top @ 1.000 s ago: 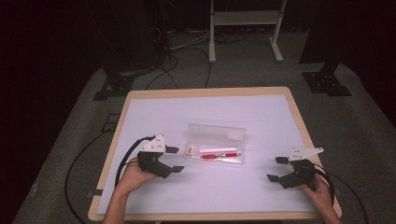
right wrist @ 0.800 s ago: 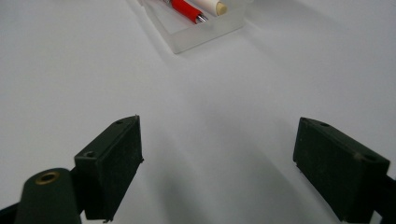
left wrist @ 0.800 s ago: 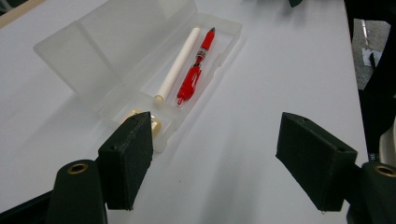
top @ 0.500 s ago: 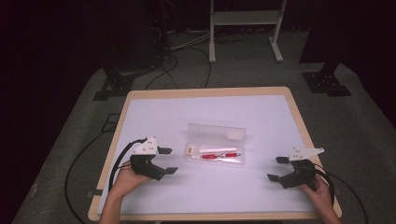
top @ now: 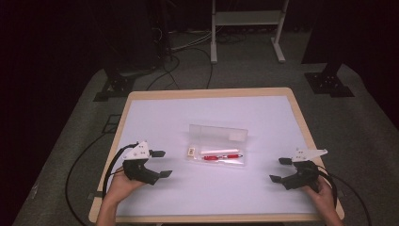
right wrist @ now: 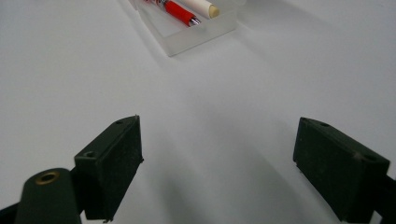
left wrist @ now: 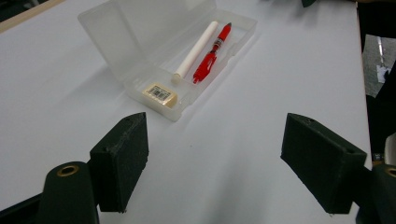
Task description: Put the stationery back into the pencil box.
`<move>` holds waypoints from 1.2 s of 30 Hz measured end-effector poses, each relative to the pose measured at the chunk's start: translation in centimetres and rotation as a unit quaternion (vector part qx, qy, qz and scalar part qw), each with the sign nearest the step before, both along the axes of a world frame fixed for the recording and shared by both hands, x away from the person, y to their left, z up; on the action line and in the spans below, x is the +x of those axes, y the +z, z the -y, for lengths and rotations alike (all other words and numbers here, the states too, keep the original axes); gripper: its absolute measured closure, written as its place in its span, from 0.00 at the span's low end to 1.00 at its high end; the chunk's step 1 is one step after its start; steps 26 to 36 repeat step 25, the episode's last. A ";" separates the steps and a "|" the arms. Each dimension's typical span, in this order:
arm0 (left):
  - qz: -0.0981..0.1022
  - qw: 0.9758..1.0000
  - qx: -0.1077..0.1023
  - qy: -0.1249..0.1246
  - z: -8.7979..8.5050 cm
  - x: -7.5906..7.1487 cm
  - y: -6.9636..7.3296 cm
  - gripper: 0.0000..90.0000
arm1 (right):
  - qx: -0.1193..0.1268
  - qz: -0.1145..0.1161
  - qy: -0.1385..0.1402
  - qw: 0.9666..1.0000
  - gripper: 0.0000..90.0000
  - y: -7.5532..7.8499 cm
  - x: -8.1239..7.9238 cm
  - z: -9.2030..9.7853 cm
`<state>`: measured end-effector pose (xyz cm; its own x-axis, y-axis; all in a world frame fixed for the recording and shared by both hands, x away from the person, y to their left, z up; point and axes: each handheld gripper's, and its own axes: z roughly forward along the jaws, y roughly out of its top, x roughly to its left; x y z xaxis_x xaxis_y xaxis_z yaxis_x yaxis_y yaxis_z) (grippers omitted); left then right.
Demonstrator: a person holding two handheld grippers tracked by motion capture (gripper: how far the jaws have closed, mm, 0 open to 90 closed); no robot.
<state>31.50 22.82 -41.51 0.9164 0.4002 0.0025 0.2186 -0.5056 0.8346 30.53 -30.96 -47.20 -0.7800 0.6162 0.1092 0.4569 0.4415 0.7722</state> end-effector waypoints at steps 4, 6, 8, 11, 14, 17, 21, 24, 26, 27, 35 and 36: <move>0.000 1.000 -0.006 0.008 -0.3 -0.2 -0.1 0.23 | 0.001 0.001 -0.001 1.000 0.16 0.0 0.0 0.0; 0.001 1.000 -0.007 0.009 -0.4 -0.4 -0.2 0.23 | 0.001 0.002 -0.001 1.000 0.16 0.0 0.0 0.1; 0.002 1.000 -0.007 0.012 -0.5 -0.5 -0.3 0.23 | 0.001 0.002 -0.001 1.000 0.16 0.0 0.0 0.1; 0.002 1.000 -0.011 0.017 -0.8 -0.6 -0.4 0.22 | 0.002 0.002 -0.001 1.000 0.16 0.0 0.0 0.1; 0.005 1.000 -0.013 0.021 -1.0 -0.8 -0.5 0.22 | 0.002 0.003 -0.001 1.000 0.16 0.0 0.0 0.1; 0.009 1.000 -0.010 0.023 -1.0 -1.1 -0.5 0.21 | 0.003 0.003 -0.001 1.000 0.16 0.0 0.0 0.1; 0.015 0.999 -0.017 0.028 -1.2 -1.3 -0.5 0.21 | 0.004 0.003 -0.001 1.000 0.16 0.0 0.0 0.1; 0.015 0.999 -0.022 0.031 -1.4 -1.4 -0.6 0.21 | 0.004 0.005 -0.002 1.000 0.16 0.0 0.0 0.1; 0.015 0.999 -0.022 0.031 -1.4 -1.4 -0.6 0.21 | 0.004 0.004 -0.002 1.000 0.16 0.0 0.0 0.1; 0.015 0.999 -0.022 0.031 -1.4 -1.4 -0.6 0.21 | 0.004 0.004 -0.002 1.000 0.16 0.0 0.0 0.1; 0.015 0.999 -0.022 0.031 -1.4 -1.4 -0.6 0.21 | 0.004 0.004 -0.002 1.000 0.16 0.0 0.0 0.1; 0.015 0.999 -0.022 0.031 -1.4 -1.4 -0.6 0.21 | 0.004 0.004 -0.002 1.000 0.16 0.0 0.0 0.1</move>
